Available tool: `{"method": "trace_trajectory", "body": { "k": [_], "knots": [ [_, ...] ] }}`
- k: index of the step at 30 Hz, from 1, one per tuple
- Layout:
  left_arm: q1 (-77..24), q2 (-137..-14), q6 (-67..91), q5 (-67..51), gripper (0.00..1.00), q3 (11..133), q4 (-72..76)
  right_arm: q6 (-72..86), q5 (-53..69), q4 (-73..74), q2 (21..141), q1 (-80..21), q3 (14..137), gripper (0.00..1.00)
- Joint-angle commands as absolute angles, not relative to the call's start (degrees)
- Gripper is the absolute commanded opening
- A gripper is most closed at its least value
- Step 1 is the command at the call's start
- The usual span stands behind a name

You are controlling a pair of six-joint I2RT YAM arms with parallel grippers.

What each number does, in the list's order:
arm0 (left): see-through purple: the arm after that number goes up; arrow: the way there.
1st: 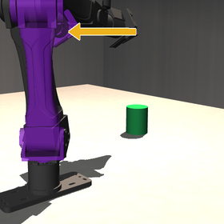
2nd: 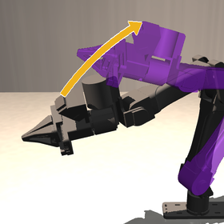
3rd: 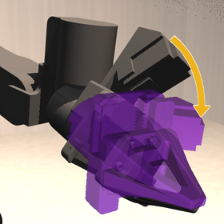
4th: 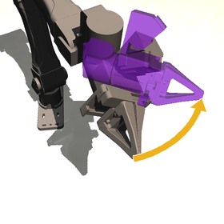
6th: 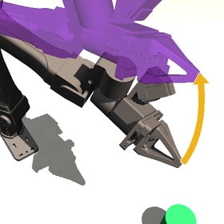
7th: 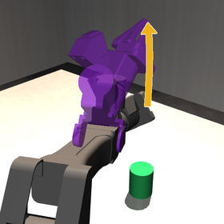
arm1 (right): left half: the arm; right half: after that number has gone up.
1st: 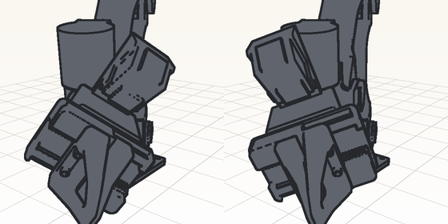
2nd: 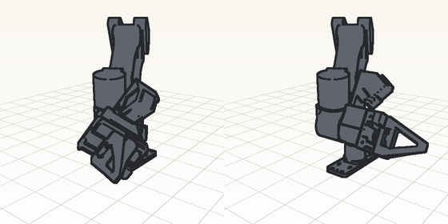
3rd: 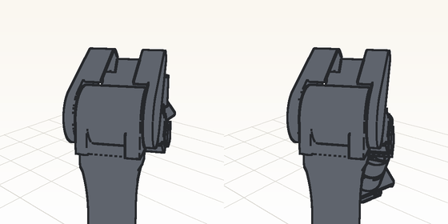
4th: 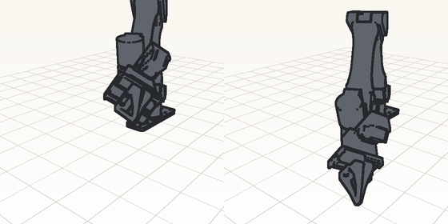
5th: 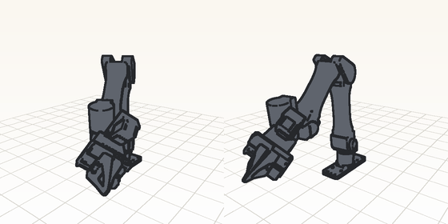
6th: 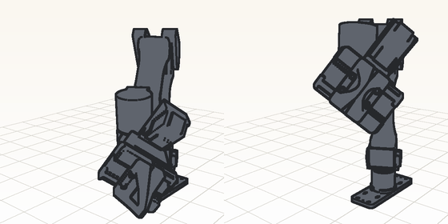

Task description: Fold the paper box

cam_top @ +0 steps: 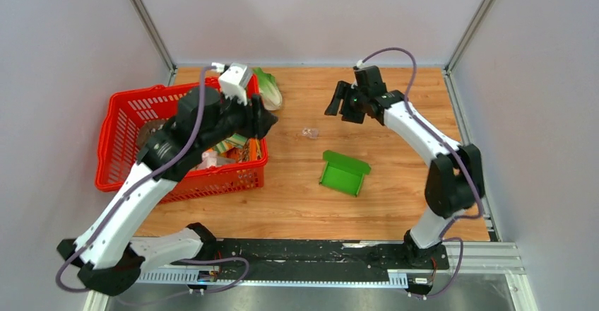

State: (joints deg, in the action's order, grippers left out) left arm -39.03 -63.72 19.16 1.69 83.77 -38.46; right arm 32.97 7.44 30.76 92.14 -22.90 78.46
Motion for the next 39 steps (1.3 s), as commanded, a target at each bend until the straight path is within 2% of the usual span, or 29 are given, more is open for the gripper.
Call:
{"method": "trace_trajectory", "body": {
  "k": [1,4,7,11,16,18,28,35,37,39],
  "knots": [
    [-39.11,-54.25,17.67,-6.67,0.59,75.69,-43.23,30.94,23.27,27.07,105.85,-22.68,87.7,0.63],
    [-39.2,-45.37,19.07,-6.33,0.6,71.29,-47.19,30.59,26.45,28.3,115.27,-22.76,93.76,0.57],
    [-39.11,-35.28,24.41,-6.58,0.61,67.42,-48.87,29.88,25.49,29.7,119.6,-22.68,96.49,0.56],
    [-39.11,-28.66,29.0,-12.02,0.62,61.98,-46.24,28.66,24.87,30.58,121.64,-22.5,96.51,0.56],
    [-39.11,-27.94,31.2,-15.9,0.65,59.42,-44.21,27.16,24.52,29.97,122.78,-21.89,95.1,0.54],
    [-39.11,-28.3,31.46,-16.78,0.65,58.89,-43.25,27.59,26.18,29.27,124.27,-21.53,95.01,0.51],
    [-39.11,-27.86,30.59,-15.38,0.65,59.41,-44.47,31.55,27.51,21.8,128.05,-20.92,93.6,0.43],
    [-39.11,-26.63,31.55,-14.24,0.65,59.77,-45.17,35.76,28.65,16.79,129.73,-21.01,93.16,0.29],
    [-39.2,-26.54,31.12,-13.89,0.65,59.94,-46.49,36.47,28.74,15.13,129.64,-20.92,92.9,0.24],
    [-39.11,-26.63,31.03,-13.01,0.65,60.55,-47.37,37.44,29.26,13.81,129.2,-21.01,92.11,0.12]
  ]
}}
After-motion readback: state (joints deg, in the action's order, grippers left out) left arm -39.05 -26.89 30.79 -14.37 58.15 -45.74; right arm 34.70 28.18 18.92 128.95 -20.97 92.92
